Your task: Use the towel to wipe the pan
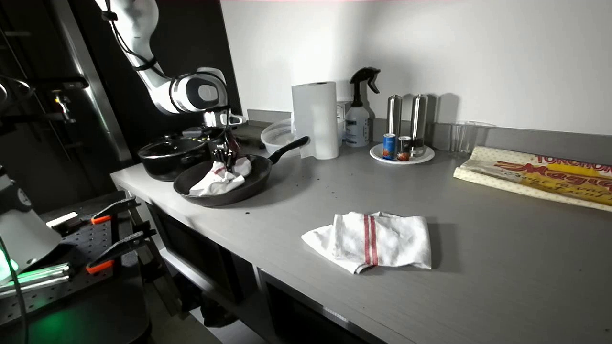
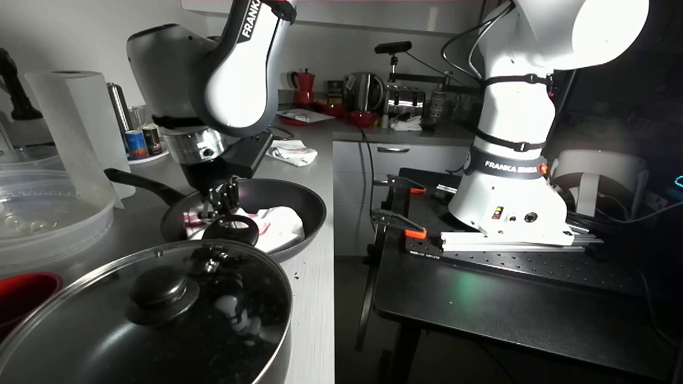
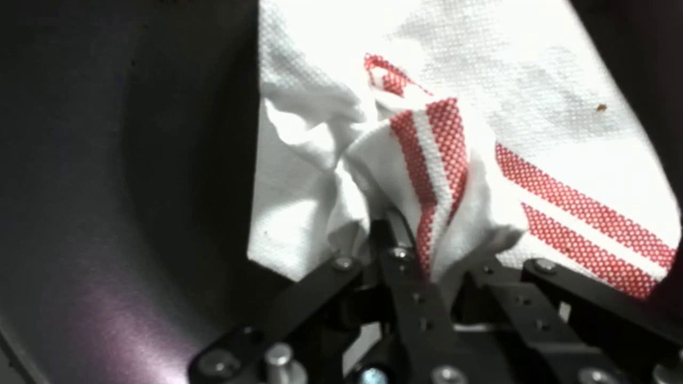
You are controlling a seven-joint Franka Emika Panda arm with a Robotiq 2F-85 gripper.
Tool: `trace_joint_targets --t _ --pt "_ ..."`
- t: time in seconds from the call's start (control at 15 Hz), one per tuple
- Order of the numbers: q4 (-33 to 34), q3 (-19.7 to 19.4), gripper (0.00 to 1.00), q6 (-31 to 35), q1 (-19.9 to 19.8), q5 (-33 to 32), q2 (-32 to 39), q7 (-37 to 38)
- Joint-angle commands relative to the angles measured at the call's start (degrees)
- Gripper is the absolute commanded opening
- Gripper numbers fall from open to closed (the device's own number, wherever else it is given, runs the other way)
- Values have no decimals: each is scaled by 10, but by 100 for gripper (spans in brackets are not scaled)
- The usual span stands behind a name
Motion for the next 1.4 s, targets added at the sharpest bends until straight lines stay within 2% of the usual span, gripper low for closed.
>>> trace_joint_targets --t 0.0,0.27,0.87,1.07,1.33 --pt "-9 1 3 -3 14 -20 -2 5" --pt "2 -14 3 1 0 -11 7 16" --pt "2 -44 3 2 -71 10 5 25" --pt "-6 -34 3 -2 -75 11 2 18" --pt "-41 -20 3 -1 -55 -8 -15 8"
